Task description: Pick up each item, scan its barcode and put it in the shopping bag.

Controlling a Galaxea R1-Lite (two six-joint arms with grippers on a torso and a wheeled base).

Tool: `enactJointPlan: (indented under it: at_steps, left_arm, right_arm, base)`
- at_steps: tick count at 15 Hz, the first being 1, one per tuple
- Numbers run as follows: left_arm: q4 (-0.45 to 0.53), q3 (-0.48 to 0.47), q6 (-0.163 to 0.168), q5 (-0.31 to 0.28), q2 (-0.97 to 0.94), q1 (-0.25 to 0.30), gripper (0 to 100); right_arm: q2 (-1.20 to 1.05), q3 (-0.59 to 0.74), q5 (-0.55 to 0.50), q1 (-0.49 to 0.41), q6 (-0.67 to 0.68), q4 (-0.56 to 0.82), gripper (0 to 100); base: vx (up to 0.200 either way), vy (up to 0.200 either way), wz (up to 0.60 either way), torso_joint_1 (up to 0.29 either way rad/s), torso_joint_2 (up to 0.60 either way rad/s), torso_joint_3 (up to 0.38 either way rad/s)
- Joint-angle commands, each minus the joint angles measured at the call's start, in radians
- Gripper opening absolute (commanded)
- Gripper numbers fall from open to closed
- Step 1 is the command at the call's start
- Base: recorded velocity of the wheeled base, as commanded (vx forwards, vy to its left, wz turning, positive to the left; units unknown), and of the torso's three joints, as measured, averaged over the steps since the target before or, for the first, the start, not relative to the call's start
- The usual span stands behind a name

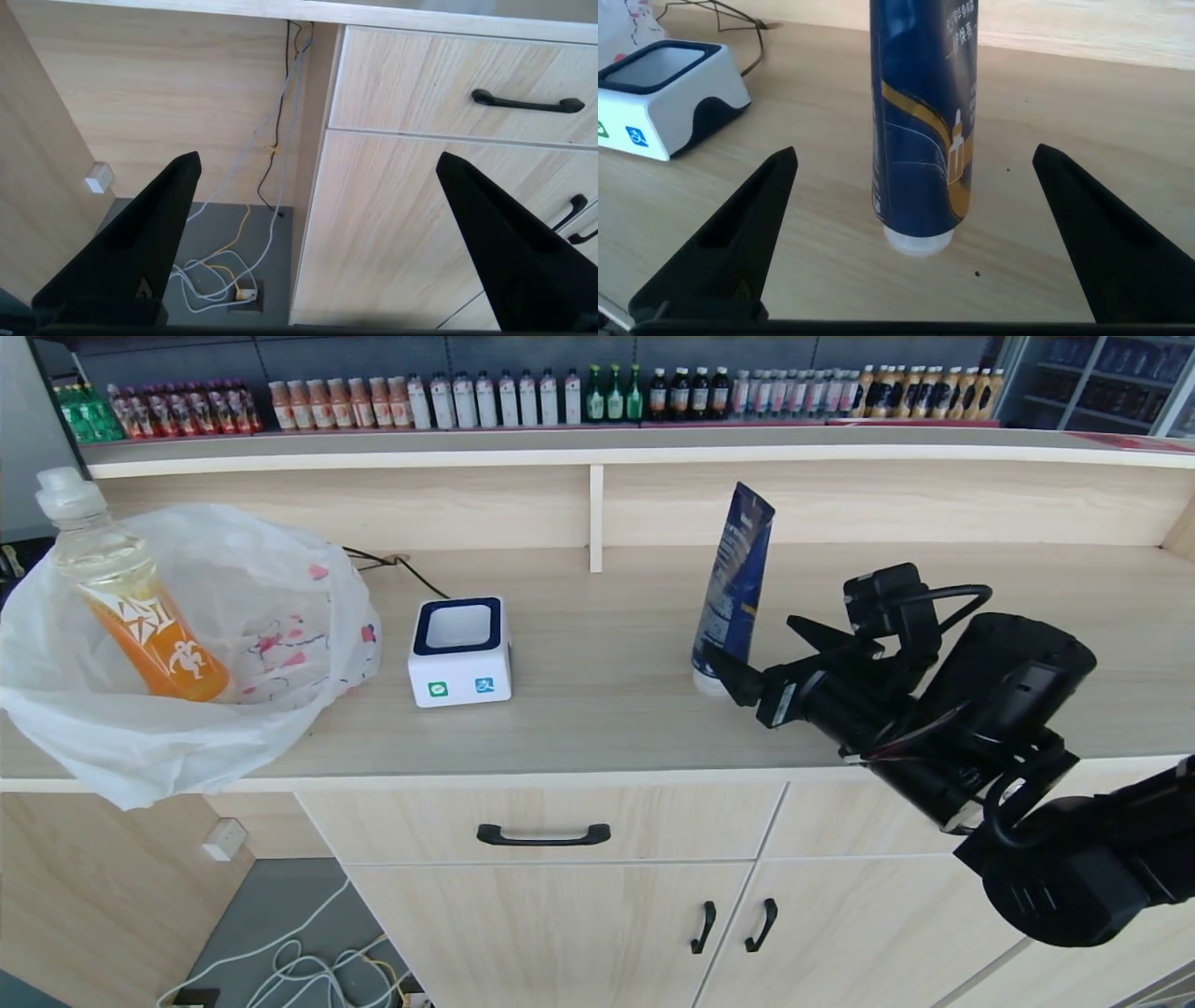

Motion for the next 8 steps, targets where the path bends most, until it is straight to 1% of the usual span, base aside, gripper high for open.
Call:
enactJointPlan:
  at_steps: [1,8]
  left_arm:
    - [0.0,0.0,0.0,0.0,0.0,0.0,100]
    - [0.0,0.0,0.0,0.0,0.0,0.0,100]
  right_arm:
    - [0.033,-0.028,0.0,-0.004,-0.001,-0.001,100]
    - [0.098,-0.123,0.001,-0.01,-0.012,-0.001,100]
  base:
    - [0.0,0.0,0.0,0.0,0.0,0.0]
    - [0.0,0.0,0.0,0.0,0.0,0.0]
